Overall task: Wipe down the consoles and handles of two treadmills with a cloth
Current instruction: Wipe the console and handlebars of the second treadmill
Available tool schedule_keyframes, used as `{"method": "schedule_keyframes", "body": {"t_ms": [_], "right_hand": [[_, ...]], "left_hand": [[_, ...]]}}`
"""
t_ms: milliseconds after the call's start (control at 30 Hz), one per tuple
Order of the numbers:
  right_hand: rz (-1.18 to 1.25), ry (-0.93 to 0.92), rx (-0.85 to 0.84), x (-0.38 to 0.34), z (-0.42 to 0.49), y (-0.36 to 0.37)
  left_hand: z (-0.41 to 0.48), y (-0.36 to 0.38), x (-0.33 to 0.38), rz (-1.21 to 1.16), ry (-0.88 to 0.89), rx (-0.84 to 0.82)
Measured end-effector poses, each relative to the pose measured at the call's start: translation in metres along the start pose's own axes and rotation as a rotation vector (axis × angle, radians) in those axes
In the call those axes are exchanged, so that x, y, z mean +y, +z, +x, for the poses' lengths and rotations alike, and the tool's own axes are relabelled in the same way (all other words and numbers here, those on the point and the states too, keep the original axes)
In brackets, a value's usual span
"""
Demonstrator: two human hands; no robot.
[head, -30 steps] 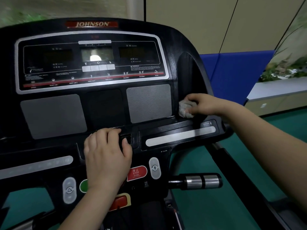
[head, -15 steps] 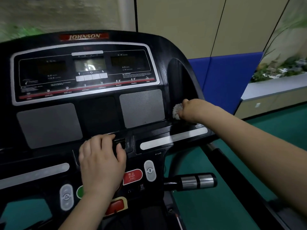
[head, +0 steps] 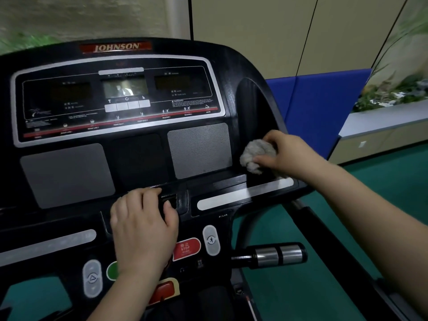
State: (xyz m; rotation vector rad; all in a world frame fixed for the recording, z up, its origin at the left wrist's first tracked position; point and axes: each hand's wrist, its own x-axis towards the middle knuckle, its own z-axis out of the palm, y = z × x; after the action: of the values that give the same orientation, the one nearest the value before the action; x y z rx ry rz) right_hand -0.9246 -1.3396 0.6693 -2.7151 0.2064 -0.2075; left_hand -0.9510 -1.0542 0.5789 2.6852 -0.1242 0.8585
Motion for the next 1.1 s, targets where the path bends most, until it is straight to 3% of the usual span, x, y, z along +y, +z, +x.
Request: {"method": "schedule_keyframes", "body": {"t_ms": [233,433,633,767,900,1033,1100], "right_hand": [[0.124,0.002,0.005,-0.023,0.031,0.035],[0.527,0.023,0.259,-0.032,0.04,0.029],[0.506,-0.033,0.577,-0.057,0.089,-0.013],[0.468,-0.083,0.512,-0.052,0.079,0.001],[0.292,-0.106,0.233,-0.023,0.054,0.003],[0.016,-0.126,0.321,0.007,0.043,-0.006],[-0.063,-0.188,0.242,0.017,0.035,0.0]], "left_hand": [[-0.001,0.001,0.001,0.008,0.002,0.009],[-0.001,0.0,0.001,0.004,-0.004,0.01],[-0.001,-0.001,0.0,-0.01,-0.004,0.0],[-0.001,-0.001,-0.001,-0.013,-0.006,-0.002],[-0.001,-0.001,0.0,-0.013,-0.002,-0.005],[-0.001,-0.001,0.0,-0.012,-0.003,0.0],[-0.001,-0.001,0.0,-0.01,-0.007,-0.001]]}}
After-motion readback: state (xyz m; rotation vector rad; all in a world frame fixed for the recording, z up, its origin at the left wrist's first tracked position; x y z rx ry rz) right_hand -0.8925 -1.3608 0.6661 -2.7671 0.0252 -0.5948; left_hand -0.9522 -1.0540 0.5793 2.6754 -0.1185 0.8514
